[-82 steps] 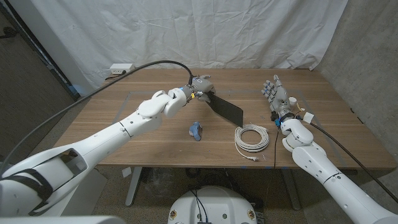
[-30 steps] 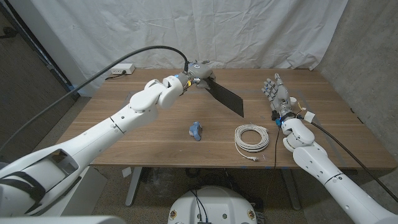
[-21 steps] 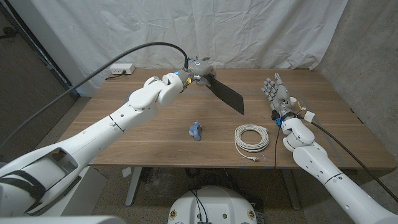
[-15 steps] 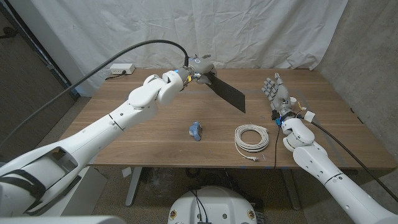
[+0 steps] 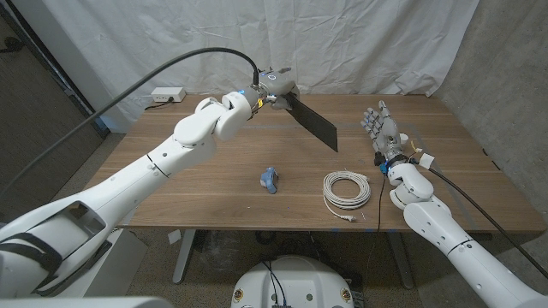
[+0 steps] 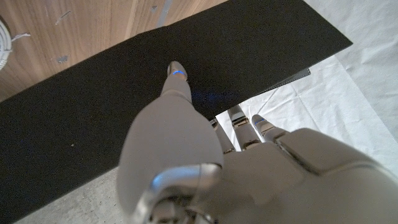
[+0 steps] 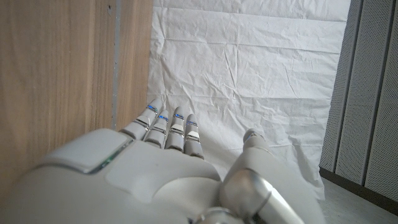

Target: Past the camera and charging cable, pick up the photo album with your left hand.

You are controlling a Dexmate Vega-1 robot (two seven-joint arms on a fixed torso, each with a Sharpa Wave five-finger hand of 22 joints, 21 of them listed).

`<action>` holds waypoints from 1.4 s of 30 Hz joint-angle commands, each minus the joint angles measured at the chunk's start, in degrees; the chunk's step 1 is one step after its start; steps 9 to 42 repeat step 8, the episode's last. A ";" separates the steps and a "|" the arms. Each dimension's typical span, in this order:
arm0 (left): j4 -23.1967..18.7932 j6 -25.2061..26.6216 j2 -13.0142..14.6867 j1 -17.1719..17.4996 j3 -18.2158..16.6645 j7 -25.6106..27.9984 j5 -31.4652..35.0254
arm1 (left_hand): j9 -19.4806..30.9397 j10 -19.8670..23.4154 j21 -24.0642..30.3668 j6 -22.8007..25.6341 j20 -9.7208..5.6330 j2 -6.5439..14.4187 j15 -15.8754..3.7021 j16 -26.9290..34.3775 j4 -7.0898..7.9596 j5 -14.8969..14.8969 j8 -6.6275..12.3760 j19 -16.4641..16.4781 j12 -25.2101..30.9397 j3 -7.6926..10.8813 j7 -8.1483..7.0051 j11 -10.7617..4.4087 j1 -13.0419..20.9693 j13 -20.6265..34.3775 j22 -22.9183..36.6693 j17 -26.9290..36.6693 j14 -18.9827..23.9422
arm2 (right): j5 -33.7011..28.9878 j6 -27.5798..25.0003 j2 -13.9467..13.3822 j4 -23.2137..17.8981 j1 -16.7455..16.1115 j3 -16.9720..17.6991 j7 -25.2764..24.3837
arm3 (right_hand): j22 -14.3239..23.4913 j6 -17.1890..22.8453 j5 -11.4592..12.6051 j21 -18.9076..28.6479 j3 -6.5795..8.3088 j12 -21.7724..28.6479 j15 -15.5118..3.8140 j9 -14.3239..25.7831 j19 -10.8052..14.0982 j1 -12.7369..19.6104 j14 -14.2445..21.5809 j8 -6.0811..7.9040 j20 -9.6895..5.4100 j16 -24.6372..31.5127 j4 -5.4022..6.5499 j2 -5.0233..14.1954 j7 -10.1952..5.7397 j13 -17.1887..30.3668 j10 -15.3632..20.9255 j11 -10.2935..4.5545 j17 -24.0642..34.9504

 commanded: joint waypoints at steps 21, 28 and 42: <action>-2.15 0.61 0.74 1.69 -1.62 0.76 -0.36 | 0.12 0.69 -0.07 0.64 0.07 -0.17 -8.80 0.04 0.04 -0.23 0.36 0.30 -0.07 0.31 0.20 -0.02 -0.50 0.33 0.09 0.20 0.82 | -0.12 -0.70 -0.43 -0.80 -0.57 -0.28 -0.06 | 0.26 0.58 0.01 -0.53 -0.03 0.08 -0.08 0.19 0.84 -0.06 0.52 0.38 -0.56 0.00 -0.34 0.67 0.08 0.16 0.23 0.48 0.14; -2.15 0.61 0.74 1.69 -1.62 0.76 -0.36 | 0.12 0.69 -0.07 0.64 0.07 -0.17 -8.80 0.04 0.04 -0.23 0.36 0.30 -0.07 0.31 0.20 -0.02 -0.50 0.33 0.09 0.20 0.82 | -0.12 -0.70 -0.43 -0.80 -0.57 -0.28 -0.06 | 0.26 0.58 0.01 -0.53 -0.03 0.08 -0.08 0.19 0.84 -0.06 0.52 0.38 -0.56 0.00 -0.34 0.67 0.08 0.16 0.23 0.48 0.14; -2.15 0.61 0.74 1.69 -1.62 0.76 -0.36 | 0.12 0.69 -0.07 0.64 0.07 -0.17 -8.80 0.04 0.04 -0.23 0.36 0.30 -0.07 0.31 0.20 -0.02 -0.50 0.33 0.09 0.20 0.82 | -0.12 -0.70 -0.43 -0.80 -0.57 -0.28 -0.06 | 0.26 0.58 0.01 -0.53 -0.03 0.08 -0.08 0.19 0.84 -0.06 0.52 0.38 -0.56 0.00 -0.34 0.67 0.08 0.16 0.23 0.48 0.14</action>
